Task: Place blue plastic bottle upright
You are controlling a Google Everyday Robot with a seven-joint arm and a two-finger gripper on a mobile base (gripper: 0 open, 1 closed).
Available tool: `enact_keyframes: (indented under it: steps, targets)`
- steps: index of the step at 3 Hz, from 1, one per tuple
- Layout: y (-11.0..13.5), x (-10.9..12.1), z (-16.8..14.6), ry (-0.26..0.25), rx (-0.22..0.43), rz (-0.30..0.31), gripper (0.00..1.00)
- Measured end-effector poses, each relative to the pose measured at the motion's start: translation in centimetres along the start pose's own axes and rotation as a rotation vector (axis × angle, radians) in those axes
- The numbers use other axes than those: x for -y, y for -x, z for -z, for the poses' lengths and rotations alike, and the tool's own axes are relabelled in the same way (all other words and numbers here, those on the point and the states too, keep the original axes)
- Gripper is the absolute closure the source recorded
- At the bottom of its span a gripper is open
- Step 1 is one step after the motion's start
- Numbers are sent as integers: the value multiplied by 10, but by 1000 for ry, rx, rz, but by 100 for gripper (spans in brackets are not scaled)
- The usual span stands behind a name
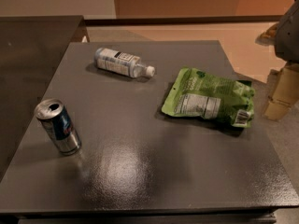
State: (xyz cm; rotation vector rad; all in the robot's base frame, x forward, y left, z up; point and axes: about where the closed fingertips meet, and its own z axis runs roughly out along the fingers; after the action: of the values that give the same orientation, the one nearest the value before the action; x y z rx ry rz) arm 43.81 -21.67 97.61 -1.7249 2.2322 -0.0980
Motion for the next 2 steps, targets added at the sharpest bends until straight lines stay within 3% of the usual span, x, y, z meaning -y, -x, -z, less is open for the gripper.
enact_keyframes:
  steps: [2]
  targets:
    - [13,5,-4,11,18,25,0]
